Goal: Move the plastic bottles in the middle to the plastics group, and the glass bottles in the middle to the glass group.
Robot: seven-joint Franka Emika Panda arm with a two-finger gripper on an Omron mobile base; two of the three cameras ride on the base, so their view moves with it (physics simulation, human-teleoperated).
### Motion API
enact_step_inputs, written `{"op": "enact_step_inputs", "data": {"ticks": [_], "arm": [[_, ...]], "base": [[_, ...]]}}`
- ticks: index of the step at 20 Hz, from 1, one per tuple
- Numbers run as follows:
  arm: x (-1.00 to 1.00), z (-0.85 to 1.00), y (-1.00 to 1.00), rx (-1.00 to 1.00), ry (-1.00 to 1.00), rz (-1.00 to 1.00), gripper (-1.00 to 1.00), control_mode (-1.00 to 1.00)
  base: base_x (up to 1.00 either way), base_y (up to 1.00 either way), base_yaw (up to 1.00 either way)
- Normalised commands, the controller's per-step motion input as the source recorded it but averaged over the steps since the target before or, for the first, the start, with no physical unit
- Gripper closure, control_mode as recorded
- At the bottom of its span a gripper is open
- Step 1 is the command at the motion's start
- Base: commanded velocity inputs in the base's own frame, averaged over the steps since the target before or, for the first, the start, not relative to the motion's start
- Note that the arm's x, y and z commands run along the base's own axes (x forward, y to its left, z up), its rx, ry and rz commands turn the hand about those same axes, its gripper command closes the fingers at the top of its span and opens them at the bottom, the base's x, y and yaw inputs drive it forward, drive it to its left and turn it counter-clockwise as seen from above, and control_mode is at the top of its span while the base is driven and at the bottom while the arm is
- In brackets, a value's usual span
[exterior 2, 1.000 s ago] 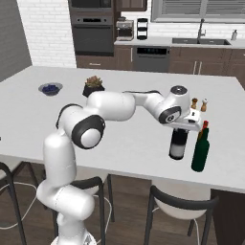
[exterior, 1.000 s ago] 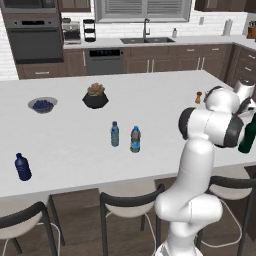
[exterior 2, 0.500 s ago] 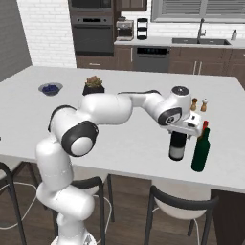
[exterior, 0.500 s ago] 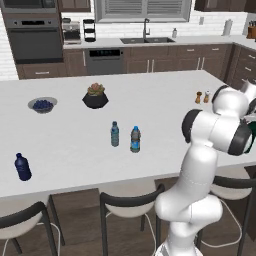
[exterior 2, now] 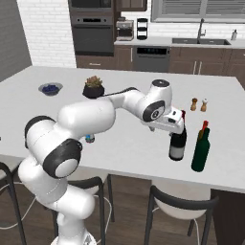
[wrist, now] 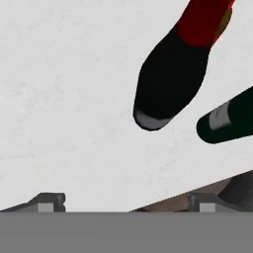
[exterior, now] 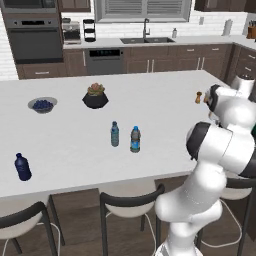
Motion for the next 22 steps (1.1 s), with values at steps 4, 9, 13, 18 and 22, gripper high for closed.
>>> {"op": "enact_step_inputs", "data": {"ticks": [4, 9, 13, 18, 22], "arm": [[-0.31, 0.08, 1.00, 0.00, 0.00, 0.01, -1.00, -1.00], [-0.21, 0.03, 1.00, 0.00, 0.00, 0.02, -1.00, -1.00], [0.00, 0.06, 1.00, 0.00, 0.04, 0.02, -1.00, -1.00], [0.13, 0.10, 0.99, 0.00, 0.00, 0.03, -1.00, -1.00], [0.39, 0.03, 0.90, 0.00, -0.01, 0.04, -1.00, -1.00]], "base": [[0.00, 0.00, 0.00], [0.00, 0.00, 0.00], [0.00, 0.00, 0.00], [0.00, 0.00, 0.00], [0.00, 0.00, 0.00]]}}
